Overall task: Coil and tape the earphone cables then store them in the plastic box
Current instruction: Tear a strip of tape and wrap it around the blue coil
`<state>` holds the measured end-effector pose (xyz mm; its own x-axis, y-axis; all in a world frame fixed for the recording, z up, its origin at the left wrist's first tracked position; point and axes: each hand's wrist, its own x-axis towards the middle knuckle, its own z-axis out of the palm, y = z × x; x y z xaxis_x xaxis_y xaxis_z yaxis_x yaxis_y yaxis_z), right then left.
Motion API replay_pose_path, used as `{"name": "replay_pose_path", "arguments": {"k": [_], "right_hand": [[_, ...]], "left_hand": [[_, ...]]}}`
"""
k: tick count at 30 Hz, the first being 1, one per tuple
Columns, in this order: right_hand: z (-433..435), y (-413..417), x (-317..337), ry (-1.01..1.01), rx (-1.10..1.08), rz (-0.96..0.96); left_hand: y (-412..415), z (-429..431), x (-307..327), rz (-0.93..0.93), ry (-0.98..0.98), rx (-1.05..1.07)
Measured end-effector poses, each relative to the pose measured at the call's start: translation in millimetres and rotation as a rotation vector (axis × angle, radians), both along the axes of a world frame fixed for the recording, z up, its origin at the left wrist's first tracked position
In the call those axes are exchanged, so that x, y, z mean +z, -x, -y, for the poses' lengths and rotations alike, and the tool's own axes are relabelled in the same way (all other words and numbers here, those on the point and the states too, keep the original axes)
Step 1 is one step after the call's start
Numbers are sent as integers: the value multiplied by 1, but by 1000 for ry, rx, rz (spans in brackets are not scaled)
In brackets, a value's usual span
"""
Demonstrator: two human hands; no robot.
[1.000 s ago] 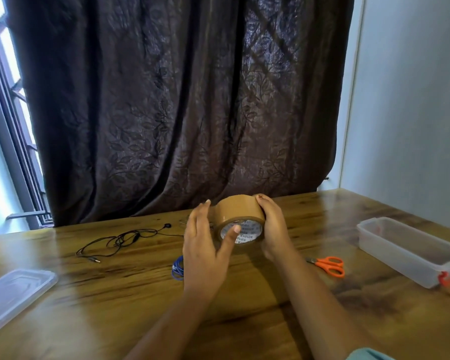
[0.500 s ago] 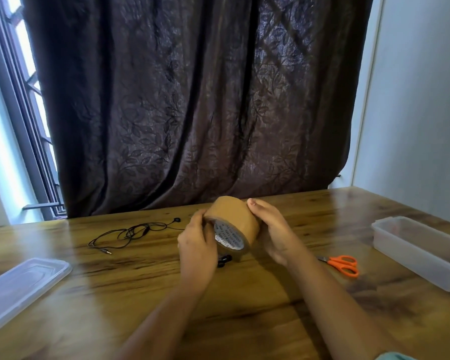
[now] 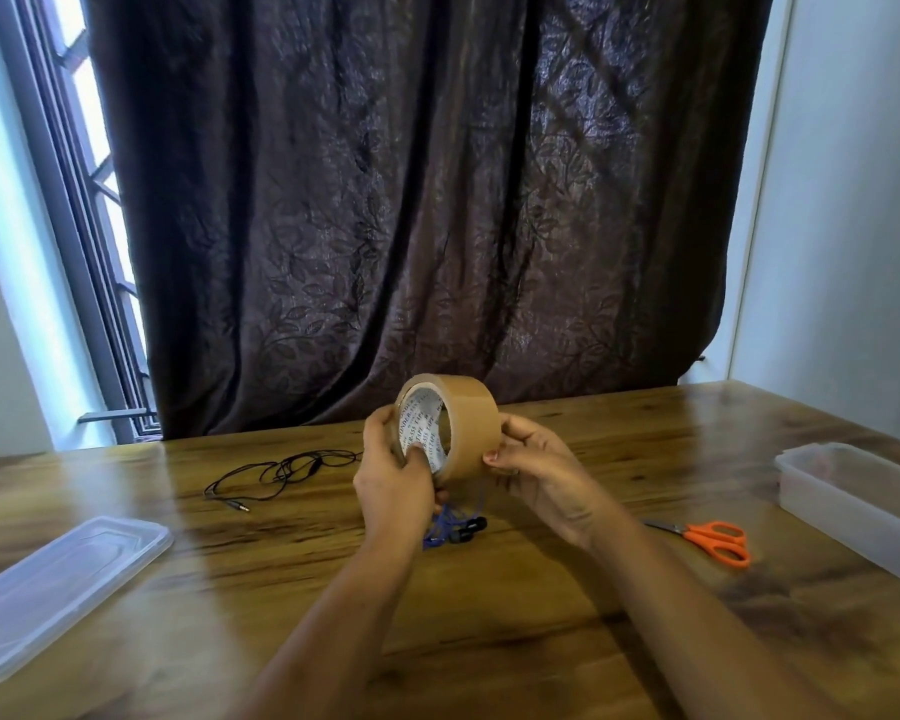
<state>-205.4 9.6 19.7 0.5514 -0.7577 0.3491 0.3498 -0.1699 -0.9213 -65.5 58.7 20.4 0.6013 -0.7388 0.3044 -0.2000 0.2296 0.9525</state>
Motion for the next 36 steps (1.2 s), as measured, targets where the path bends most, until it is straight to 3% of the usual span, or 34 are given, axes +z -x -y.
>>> {"name": "replay_pose_path", "arguments": {"k": [4,9,13,18,23,30,32,36], "right_hand": [[0,-1,-3,12,-2,-46],[0,-2,-4,-31,-43,-25],[2,0,4,-168,-62,167],[1,6,13,-267,-91,321],[1,6,13,-284,-214,327],[0,7,16,-308,-197,387],[-1,6,15,-239,-188,337],[-5,0,9,-30,-211,50]], "left_hand": [[5,-1,-2,-165,-7,-114],[6,-4,0,-206,73,-217],[10,-4,-2,-4,183,-340],[14,-4,-4,367,196,-325],[16,-6,-6,378,85,-394],[8,1,-16,588,94,-380],[9,-1,-14,568,153,-388],[13,-5,-7,293,191,-353]]}}
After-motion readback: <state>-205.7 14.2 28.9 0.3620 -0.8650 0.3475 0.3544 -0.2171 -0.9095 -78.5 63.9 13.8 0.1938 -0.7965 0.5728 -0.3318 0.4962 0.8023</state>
